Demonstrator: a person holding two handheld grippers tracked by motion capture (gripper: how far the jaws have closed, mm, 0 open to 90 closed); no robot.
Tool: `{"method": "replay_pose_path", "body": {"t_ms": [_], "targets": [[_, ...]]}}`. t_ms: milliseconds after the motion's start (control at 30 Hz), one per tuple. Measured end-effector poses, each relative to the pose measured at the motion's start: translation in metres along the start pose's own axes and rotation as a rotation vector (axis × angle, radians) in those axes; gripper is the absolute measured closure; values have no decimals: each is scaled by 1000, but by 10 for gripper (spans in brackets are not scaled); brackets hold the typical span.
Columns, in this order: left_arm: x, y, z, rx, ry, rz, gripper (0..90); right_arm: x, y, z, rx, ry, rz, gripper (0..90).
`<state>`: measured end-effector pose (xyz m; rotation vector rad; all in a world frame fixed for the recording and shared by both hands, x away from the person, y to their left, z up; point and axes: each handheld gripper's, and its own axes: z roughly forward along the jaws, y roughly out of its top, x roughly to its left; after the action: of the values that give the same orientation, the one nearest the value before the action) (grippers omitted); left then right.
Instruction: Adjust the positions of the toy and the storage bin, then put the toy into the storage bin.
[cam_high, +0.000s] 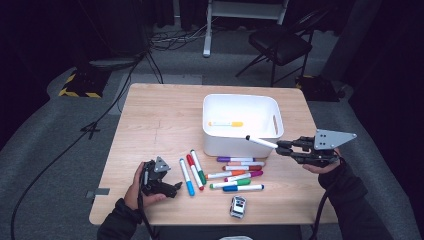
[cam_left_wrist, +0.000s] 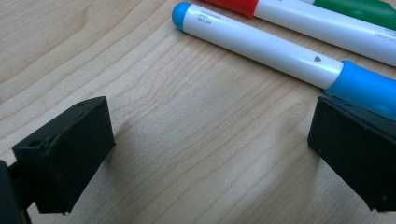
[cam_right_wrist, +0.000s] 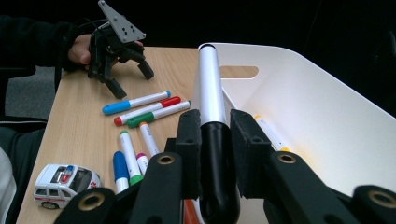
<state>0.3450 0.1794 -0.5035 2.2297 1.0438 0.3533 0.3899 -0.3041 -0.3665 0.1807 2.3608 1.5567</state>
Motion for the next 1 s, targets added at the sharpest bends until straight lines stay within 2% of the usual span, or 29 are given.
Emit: {"method": "replay_pose_path", "body": {"t_ms": [400,700,767,1000], "targets": [[0,0,0,0,0,0,6,-15,19,11,7,-11,-21,745],[0,0,0,0,0,0,6,-41,38,21,10,-44,-15,745],[0,0,0,-4,14,8,7,-46,40,24,17,-47,-13,745],[0,0,-1,-4,15,8,8,-59,37,34,33,-50,10,745]]}}
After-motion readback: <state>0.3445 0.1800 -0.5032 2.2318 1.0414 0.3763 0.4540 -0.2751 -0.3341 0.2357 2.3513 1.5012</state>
